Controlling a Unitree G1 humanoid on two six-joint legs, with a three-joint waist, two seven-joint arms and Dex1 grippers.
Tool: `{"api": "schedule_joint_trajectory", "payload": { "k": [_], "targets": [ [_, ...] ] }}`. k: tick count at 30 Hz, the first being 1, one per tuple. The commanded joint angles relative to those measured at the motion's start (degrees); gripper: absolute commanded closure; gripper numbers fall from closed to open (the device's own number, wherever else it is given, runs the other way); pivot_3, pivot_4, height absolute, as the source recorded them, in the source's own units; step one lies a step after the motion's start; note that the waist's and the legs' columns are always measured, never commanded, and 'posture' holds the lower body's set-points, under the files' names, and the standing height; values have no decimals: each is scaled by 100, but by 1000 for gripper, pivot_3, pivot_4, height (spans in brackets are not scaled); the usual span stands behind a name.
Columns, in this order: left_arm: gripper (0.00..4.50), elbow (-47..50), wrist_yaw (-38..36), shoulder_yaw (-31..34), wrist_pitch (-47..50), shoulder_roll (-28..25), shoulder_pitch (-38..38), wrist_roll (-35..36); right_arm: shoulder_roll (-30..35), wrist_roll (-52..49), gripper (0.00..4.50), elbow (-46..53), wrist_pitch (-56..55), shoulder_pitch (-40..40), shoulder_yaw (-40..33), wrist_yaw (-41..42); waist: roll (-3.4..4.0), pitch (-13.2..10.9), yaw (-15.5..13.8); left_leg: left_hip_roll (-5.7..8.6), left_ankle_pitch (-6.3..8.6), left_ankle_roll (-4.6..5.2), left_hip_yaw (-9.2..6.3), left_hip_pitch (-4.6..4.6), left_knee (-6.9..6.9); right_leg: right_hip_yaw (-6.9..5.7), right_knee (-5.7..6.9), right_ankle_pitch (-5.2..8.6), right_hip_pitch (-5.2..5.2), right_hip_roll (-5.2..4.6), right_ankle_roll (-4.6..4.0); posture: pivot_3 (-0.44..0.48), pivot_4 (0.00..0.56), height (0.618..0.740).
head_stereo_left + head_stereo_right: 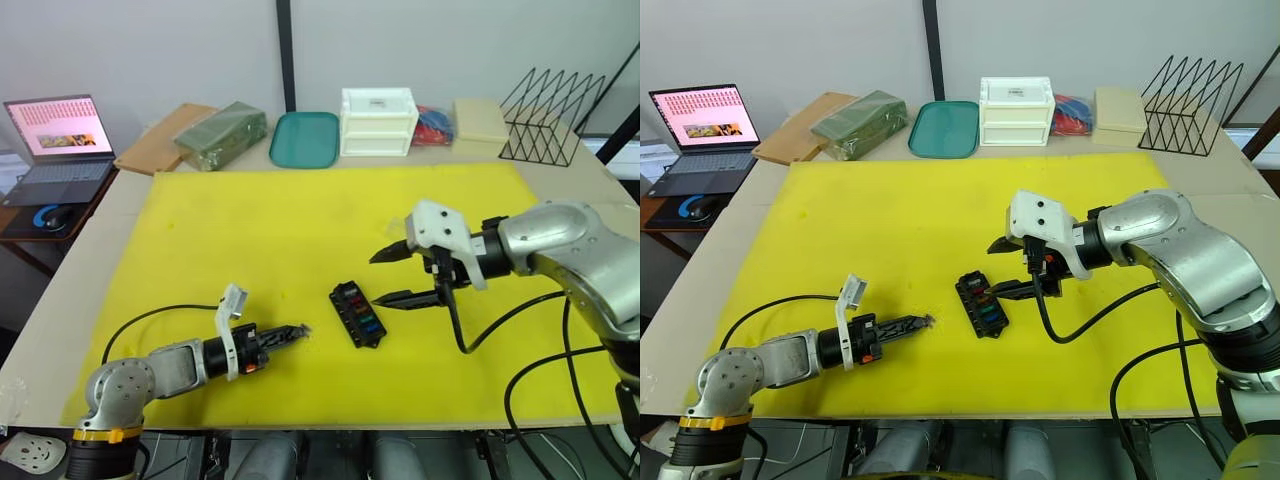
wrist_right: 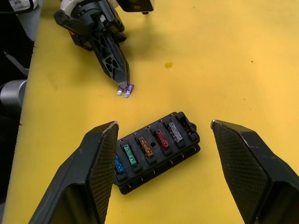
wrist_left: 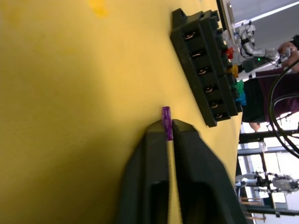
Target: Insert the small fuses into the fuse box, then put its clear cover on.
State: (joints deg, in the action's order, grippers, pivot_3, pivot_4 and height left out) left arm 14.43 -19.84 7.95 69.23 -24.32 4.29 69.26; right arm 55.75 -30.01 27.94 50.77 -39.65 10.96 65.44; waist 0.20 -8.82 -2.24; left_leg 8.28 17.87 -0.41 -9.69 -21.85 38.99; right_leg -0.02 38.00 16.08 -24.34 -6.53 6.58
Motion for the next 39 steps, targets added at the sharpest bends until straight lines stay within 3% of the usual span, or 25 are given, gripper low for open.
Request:
{"api": "schedule_joint_trajectory", "payload": {
  "k": [1, 8, 12, 18, 25, 32, 36, 39],
  "targets": [
    [4492, -245, 127, 32, -74, -179, -107, -453, 39, 19, 1095, 172, -76, -49, -76, -19, 0, 0, 3, -1, 0, 0, 0, 0, 0, 0, 0, 0, 0, 1, 0, 0, 150, 740],
    [4492, -261, -33, -46, -184, -300, -74, -658, 12, 35, 1095, 151, -93, -50, -58, -31, 0, 0, 4, -1, 0, 0, 0, 1, -2, 0, 0, 0, -1, 1, 0, 0, 150, 740],
    [4492, -171, -535, -261, -430, -601, -43, -904, 1, 30, 1095, 172, -88, -36, -53, -49, 0, 0, 9, -2, 0, 0, 0, 0, -3, 0, 0, 0, -1, 2, -1, 0, 150, 740],
    [4492, 302, -2296, -597, -1468, -1339, 313, -1408, -122, -230, 1095, 202, 144, -107, -163, -115, -3, -6, 16, -8, 0, -2, 0, -10, -9, 0, -2, 1, -14, 6, -2, 0, 150, 740],
    [4492, 252, -4532, -1308, -2888, -2151, 1246, -2531, -871, -1310, 1095, -144, 2054, -1050, -344, -694, -4, -11, 12, -6, 0, 0, -1, -41, -8, -2, -23, -4, -33, 4, -6, 0, 150, 740],
    [4492, -359, -5337, -1822, -3433, -1944, 2566, -3230, -1538, -1693, 1095, -510, 3136, -1843, -321, -1280, -8, -14, 6, -6, 2, 4, -4, -50, -9, -7, -35, -5, -34, 5, -5, 0, 150, 740],
    [4492, -727, -5552, -1917, -3569, -1748, 3081, -3471, -1612, -1747, 1095, -531, 3340, -1994, -239, -1412, -9, -14, 24, -5, 2, 5, -5, -52, -9, -7, -38, -8, -35, 6, 0, 0, 150, 740],
    [4500, -966, -5702, -2001, -3689, -1632, 3402, -3662, -1627, -1694, 1665, -488, 3340, -2011, -92, -1495, -9, -14, 51, -5, 2, 6, -5, -53, -9, -8, -38, -8, -37, 6, 1, 0, 150, 740]
  ]
}}
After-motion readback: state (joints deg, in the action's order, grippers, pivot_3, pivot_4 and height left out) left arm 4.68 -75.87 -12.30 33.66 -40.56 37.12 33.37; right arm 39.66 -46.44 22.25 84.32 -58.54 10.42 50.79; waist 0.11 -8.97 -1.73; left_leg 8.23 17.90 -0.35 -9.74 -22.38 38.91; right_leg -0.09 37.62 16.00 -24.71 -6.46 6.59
